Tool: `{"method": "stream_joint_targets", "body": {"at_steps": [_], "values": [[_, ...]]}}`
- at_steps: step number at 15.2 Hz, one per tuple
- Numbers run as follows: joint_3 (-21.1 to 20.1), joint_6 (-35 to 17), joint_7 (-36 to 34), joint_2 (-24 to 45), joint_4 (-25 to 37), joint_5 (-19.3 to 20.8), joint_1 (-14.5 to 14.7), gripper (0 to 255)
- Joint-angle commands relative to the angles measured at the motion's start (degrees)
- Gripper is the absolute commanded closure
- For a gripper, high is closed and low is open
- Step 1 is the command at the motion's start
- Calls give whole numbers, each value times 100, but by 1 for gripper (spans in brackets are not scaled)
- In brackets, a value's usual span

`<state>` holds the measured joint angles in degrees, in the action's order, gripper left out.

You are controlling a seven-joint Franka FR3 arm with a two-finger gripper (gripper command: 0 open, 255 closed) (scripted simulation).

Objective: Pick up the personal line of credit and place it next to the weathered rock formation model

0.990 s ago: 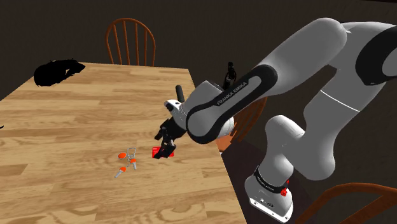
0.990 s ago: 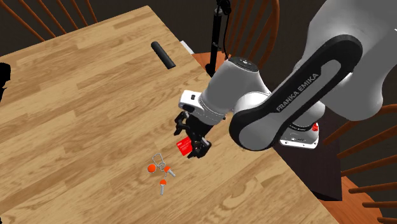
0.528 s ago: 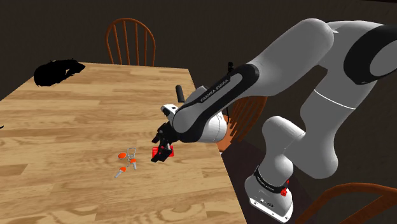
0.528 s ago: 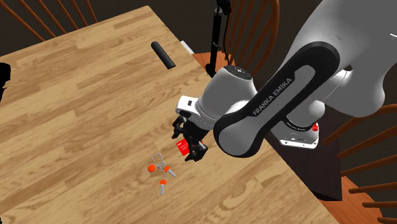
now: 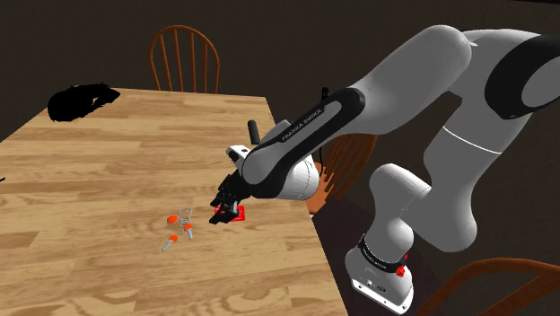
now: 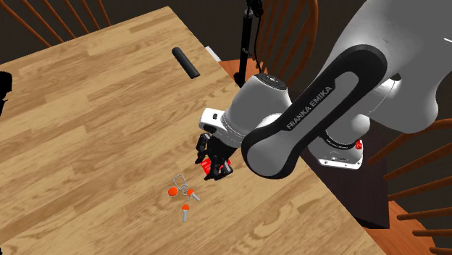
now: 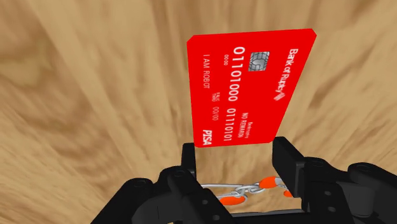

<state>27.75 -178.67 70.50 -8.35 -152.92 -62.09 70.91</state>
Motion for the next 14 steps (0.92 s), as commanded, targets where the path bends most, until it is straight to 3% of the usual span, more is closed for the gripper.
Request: {"method": "stream_joint_targets", "body": {"at_steps": [1,6,8,10,14], "values": [[24,32,41,58,-18,-47,22,255],[-28,21,-68,24,-53,63,-26,255],[-429,90,-927,-173,-204,1031,-549,255],[-860,219,-1564,-343,-290,1748,-1095,255],[-1521,551,-2397,-657,-343,2678,-1933,255]]}}
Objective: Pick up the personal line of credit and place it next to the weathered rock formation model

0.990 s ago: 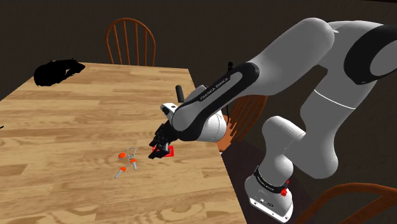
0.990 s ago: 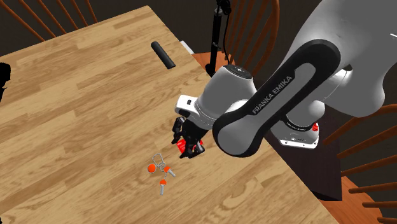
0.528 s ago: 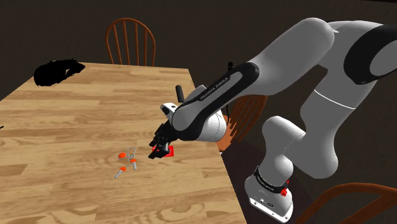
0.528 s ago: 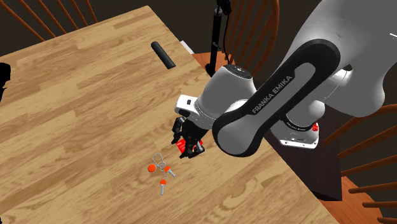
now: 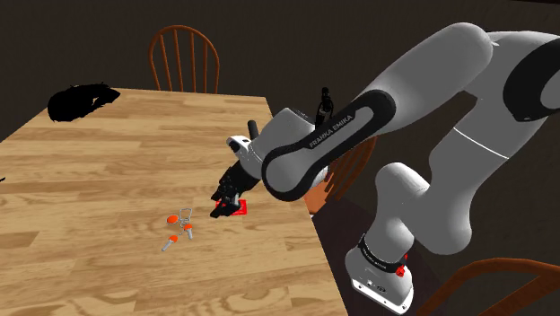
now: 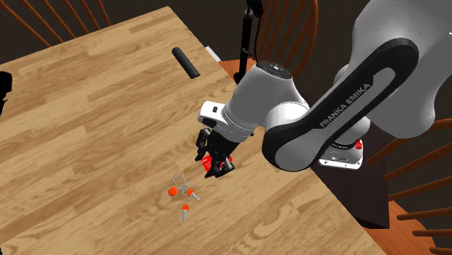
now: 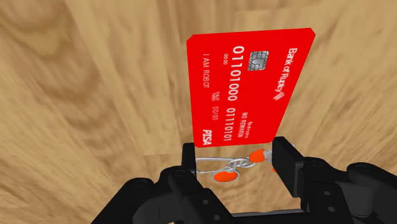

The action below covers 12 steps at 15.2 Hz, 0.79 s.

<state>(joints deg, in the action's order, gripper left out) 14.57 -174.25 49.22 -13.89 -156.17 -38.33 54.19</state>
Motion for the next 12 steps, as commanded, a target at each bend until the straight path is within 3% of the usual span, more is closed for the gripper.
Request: {"method": "stream_joint_targets", "body": {"at_steps": [1,6,12], "values": [[-324,198,-421,-178,-16,471,-416,255],[-766,659,-978,-533,52,1074,-997,255],[-1056,1215,-1406,-906,218,1521,-1402,255]]}}
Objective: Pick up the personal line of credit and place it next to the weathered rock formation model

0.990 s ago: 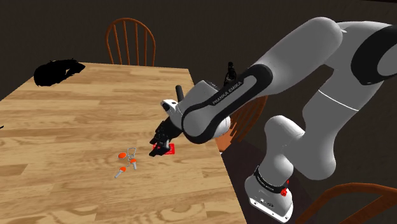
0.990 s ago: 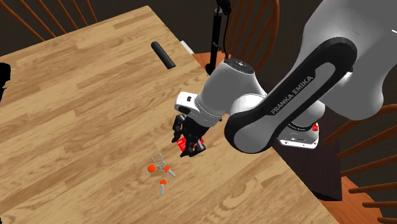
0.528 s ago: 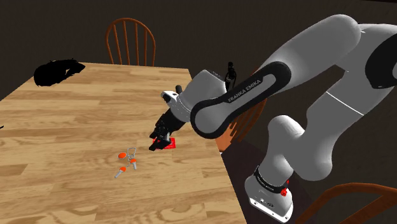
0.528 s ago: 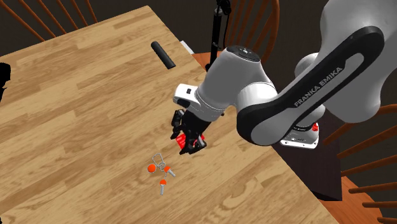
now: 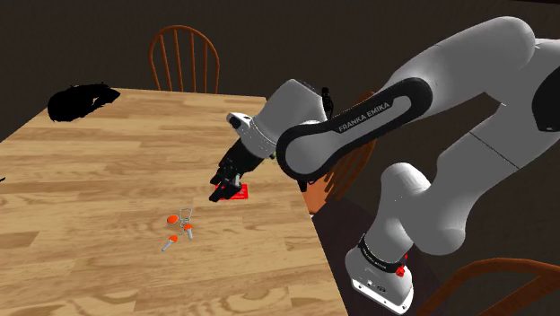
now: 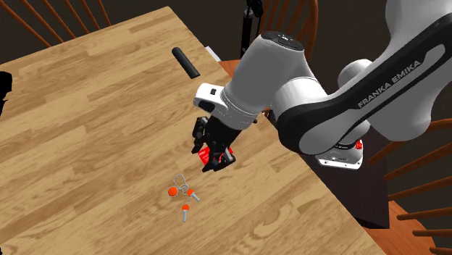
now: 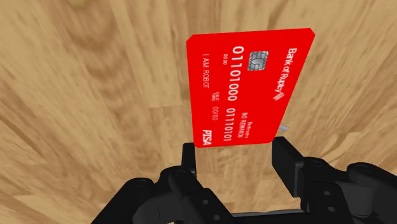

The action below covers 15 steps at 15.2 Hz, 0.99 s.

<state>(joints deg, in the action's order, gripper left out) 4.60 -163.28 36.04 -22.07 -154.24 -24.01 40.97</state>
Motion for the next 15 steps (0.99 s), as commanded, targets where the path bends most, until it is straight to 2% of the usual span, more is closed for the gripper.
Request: {"method": "stream_joint_targets", "body": {"at_steps": [1,7,15], "values": [[-86,191,-133,-132,51,134,-119,255],[64,182,-17,1283,1443,-35,69,255],[104,586,-104,2989,3521,-48,62,255]]}}
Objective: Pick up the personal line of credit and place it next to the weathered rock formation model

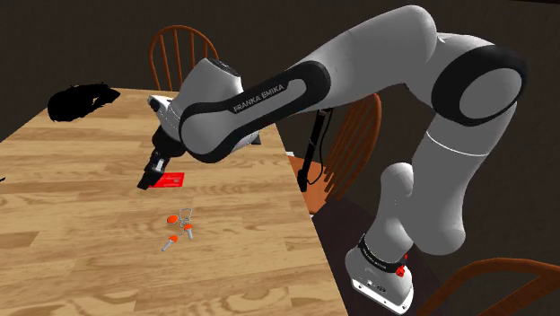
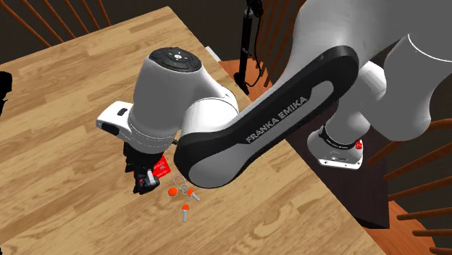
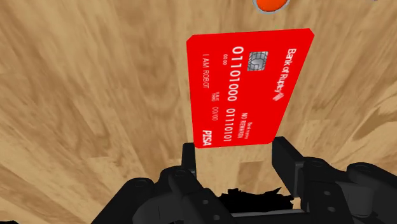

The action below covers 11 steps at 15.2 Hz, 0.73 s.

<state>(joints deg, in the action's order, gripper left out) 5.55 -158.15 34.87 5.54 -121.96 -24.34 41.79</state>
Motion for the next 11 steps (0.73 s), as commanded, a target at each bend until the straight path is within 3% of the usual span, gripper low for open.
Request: {"method": "stream_joint_targets", "body": {"at_steps": [1,11], "values": [[13,148,-20,439,578,4,-28,255],[102,1298,-531,2758,4044,277,-137,255]]}}
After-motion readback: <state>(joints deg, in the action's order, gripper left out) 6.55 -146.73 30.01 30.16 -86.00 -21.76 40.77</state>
